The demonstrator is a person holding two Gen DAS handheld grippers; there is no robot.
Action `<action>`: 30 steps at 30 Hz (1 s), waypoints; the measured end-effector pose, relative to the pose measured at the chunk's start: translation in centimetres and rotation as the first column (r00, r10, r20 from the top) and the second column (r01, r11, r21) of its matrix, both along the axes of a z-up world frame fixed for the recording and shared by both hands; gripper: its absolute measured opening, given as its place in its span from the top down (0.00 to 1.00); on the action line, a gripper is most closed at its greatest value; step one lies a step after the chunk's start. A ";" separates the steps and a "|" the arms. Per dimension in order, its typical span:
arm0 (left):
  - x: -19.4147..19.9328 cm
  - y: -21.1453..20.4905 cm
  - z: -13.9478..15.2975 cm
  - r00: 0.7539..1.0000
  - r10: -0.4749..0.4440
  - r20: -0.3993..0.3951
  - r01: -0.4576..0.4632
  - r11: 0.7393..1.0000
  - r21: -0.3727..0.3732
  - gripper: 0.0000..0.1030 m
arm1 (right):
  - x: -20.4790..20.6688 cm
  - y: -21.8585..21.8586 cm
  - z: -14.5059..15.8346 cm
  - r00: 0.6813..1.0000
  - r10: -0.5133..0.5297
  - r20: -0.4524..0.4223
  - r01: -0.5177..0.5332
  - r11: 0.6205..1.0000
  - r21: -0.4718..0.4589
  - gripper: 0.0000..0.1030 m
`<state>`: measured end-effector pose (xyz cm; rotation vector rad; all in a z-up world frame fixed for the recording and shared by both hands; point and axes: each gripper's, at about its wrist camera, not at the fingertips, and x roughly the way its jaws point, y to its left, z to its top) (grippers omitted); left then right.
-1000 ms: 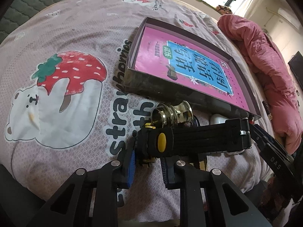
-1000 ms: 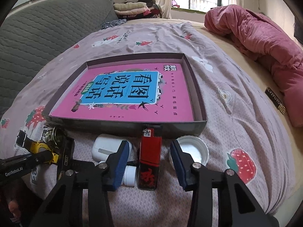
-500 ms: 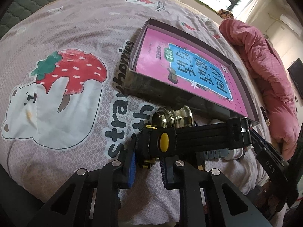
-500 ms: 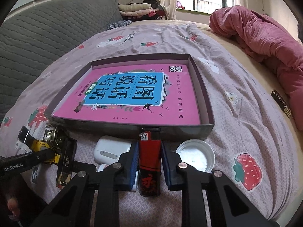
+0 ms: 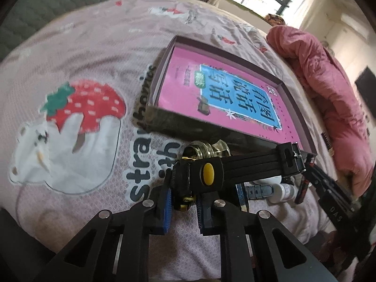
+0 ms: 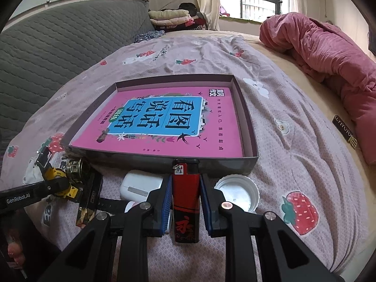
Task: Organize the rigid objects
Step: 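Close left tool on the black watch while right tool grasps the red lighter, then lift the watch with left tool while right tool carries the lighter over the tray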
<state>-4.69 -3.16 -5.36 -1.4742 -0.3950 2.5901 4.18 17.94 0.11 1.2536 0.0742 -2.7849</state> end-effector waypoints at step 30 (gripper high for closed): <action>2.6 1.3 6.1 0.979 -0.079 -0.186 0.047 0.985 -0.166 0.84 | 1.6 0.5 2.2 0.996 0.027 -0.080 -0.031 0.998 -0.047 0.77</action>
